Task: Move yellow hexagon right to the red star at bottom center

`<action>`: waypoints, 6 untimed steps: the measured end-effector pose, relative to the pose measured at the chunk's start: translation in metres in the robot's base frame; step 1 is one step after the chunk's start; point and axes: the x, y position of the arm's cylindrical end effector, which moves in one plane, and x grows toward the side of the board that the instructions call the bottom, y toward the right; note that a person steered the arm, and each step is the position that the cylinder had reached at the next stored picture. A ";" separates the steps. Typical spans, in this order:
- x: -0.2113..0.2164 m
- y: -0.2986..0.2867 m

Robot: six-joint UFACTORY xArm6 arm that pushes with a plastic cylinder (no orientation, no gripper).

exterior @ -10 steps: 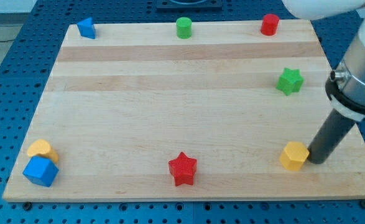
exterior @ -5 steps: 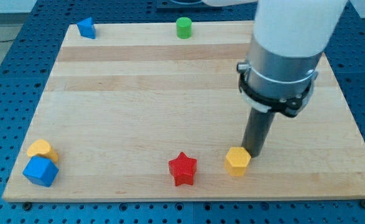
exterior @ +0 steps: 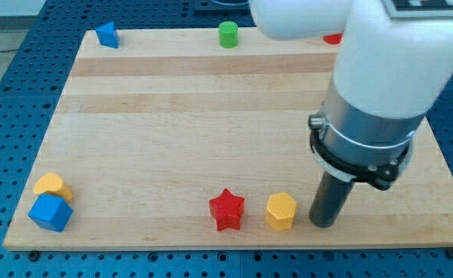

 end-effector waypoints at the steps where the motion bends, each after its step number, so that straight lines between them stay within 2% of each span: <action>1: 0.000 -0.003; 4: 0.000 -0.040; 6: -0.008 -0.032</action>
